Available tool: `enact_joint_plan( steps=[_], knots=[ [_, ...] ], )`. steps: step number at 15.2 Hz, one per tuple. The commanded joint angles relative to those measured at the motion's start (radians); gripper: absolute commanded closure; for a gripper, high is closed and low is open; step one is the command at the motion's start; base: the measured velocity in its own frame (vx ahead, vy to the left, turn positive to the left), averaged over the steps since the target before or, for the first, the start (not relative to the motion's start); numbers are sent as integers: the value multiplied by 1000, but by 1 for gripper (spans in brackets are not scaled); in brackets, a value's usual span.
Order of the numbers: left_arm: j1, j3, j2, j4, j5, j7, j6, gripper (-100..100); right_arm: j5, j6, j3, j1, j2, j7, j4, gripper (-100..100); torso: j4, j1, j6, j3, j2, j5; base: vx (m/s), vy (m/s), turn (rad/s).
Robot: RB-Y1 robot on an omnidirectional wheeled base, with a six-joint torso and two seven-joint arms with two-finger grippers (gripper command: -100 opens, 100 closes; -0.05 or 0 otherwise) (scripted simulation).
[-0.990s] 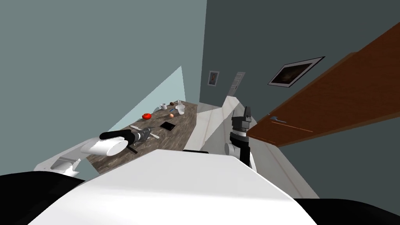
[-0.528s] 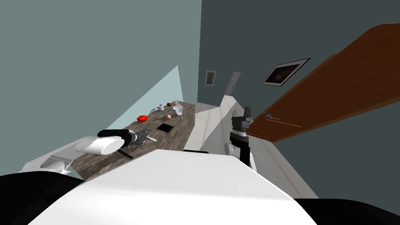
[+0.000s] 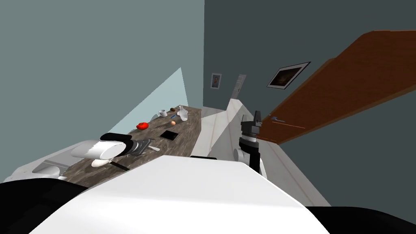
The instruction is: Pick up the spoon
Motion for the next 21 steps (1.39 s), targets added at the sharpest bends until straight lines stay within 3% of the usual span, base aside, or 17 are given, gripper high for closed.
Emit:
enact_joint_plan(
  steps=[1, 5, 9, 14, 15, 16, 20, 21],
  knots=[
    [4, 3, 9, 2, 13, -2, 38, -100, 0, 0, 0, 0, 0, 0, 0, 0, 0, 0, 0, 0, 0, 0, 27, 15, -89],
    [15, 13, 36, 14, 56, -11, 119, -100, 0, 0, 0, 0, 0, 0, 0, 0, 0, 0, 0, 0, 0, 0, 27, 13, -97],
    [21, 16, 50, 21, 78, -15, 161, -100, 0, 0, 0, 0, 0, 0, 0, 0, 0, 0, 0, 0, 0, 0, 25, 15, -68],
    [-3, -31, 5, 85, 30, -36, 103, -100, 0, 0, 0, 0, 0, 0, 0, 0, 1, -1, 0, 1, 2, 0, -3, 5, -72],
    [6, -20, 12, 65, 37, -28, 115, -100, 0, 0, 0, 0, 0, 0, 0, 0, 1, -1, 0, 2, 3, 0, -8, 3, -19],
    [5, -22, 10, 68, 35, -29, 111, 100, 0, 0, 0, 0, 0, 0, 0, 0, 1, -1, -1, 2, 3, 0, 0, 0, 0],
    [6, -21, 11, 67, 35, -30, 112, 100, 0, 0, 0, 0, 0, 0, 0, 0, 0, 1, 1, 0, 0, 3, -1, 1, 6],
    [14, 6, 39, 34, 64, -19, 140, 100, 0, 0, 0, 0, 0, 0, 0, 0, 0, 2, 1, 0, 0, 3, 5, -2, 99]
  ],
)
